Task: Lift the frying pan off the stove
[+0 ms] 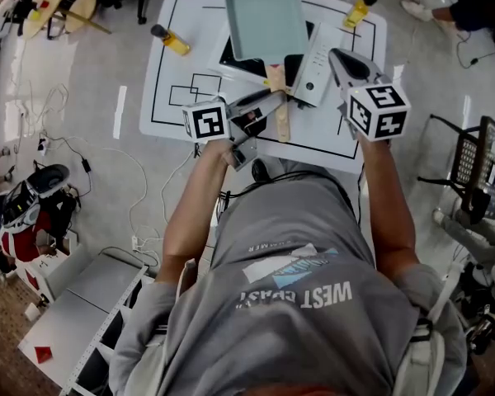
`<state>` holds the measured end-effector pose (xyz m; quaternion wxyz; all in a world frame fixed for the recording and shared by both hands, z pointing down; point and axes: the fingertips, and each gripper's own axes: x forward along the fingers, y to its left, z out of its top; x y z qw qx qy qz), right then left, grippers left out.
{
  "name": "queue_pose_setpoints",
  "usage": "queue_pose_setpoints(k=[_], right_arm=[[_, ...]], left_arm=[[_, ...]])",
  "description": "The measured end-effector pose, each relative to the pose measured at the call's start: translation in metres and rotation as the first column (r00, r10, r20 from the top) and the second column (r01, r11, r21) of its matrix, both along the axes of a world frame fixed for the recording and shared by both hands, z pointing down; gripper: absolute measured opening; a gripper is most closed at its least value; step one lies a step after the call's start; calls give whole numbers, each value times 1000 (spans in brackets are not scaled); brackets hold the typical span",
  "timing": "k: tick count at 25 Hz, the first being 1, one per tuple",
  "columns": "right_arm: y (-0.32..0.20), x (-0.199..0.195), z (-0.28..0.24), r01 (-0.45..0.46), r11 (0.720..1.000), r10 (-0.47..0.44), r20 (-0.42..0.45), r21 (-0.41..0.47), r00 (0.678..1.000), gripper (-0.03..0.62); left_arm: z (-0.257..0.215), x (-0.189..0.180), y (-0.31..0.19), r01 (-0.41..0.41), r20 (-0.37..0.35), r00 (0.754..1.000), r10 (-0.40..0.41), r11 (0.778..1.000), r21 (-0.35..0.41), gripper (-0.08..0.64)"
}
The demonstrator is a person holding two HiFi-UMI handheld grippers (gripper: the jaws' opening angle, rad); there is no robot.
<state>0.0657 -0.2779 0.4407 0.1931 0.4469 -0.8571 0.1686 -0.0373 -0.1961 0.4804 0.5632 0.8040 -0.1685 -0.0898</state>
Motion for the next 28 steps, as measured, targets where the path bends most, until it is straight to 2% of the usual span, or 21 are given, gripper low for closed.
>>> queue_pose_setpoints(k=[7,12,19,28], right_arm=[[4,2,-11,-13,1000,13,-4,20,1000,11],[6,0,-8,-15,1000,15,-1,14,1000,11],[5,-5,-3,-15,1000,15,-1,3,1000,11],[-3,-8,-5,3,999,-1,-63,32,998,8]], left_arm=[[-13,-6,0,11,-16,1000,-10,1000,15,126],[-4,-17,-10,40,19,999,-40,999,7,122],[2,-20,-15,41,-11,999,-42,998,-41,124],[9,-23,-23,29,4,1000,-29,999,-44,126]])
